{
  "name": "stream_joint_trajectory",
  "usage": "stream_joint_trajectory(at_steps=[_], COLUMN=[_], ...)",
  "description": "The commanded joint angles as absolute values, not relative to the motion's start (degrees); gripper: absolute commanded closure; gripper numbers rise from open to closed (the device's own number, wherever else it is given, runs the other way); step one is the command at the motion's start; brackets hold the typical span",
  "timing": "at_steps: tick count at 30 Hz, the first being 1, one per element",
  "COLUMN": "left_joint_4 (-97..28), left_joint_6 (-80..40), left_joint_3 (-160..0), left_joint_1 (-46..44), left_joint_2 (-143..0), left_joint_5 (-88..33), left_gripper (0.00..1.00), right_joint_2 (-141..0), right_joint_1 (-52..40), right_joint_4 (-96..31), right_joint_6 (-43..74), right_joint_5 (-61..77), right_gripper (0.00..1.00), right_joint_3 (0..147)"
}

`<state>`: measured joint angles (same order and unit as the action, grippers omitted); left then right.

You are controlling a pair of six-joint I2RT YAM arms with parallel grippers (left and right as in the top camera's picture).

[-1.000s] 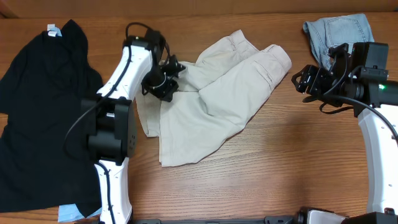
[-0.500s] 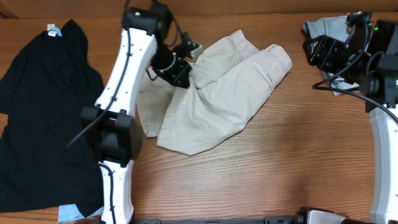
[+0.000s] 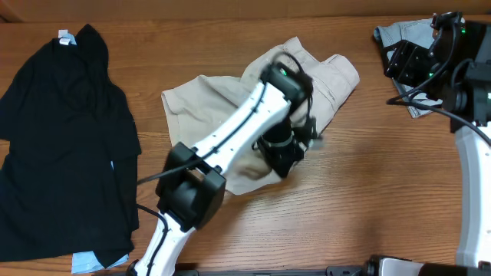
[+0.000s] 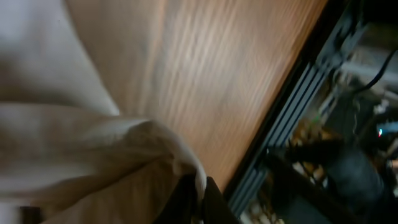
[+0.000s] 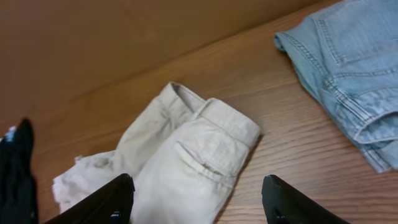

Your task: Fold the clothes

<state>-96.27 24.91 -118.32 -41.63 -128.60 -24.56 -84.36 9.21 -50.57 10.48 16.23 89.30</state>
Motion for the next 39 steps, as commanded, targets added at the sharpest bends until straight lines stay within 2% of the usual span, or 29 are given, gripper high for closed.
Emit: stream_joint_trajectory(at_steps=[1,10,18,24,30,36,39], left_joint_4=[-94.8,-77.4,-64.6,-62.9,-62.2,-60.3,-59.6], left_joint_6=[20.9,2.8,-16.5,-21.5,-24.9,-25.4,-25.4], left_joint_3=[-113.0,-90.1,-64.7,-60.5,-60.5,-60.5,-60.5], left_joint_1=[-42.4,-42.1,-45.8,-47.5,-47.8,-47.8,-47.8], left_joint_2=[-122.8,-99.2,-79.9,-77.1,-77.1,-77.1,-77.1], left_joint_5=[-21.9,-18.3,-13.5,-13.3,-10.4,-10.1,-9.8], left_gripper=[0.95,0.96,0.96,0.96,0.96,0.96,0.96], right_joint_2=[-85.5,-87.2,-95.3,-102.2,-108.7,-114.8,-117.1], right_joint_1=[10.7,10.6,3.3,-2.6,-7.9,-10.7,-11.2], right_joint_4=[-49.5,-46.5,-42.3,-37.0,-33.5,-32.1,-32.2], right_joint_6=[10.6,11.4,13.8,15.4,17.5,17.8,18.2], right_joint_5=[14.2,15.7,17.3,15.4,4.8,-0.2,-3.0], right_gripper=[0.30,0.30,0.30,0.30,0.30,0.30,0.44], right_joint_3=[90.7,90.7,90.7,90.7,90.7,90.7,90.7])
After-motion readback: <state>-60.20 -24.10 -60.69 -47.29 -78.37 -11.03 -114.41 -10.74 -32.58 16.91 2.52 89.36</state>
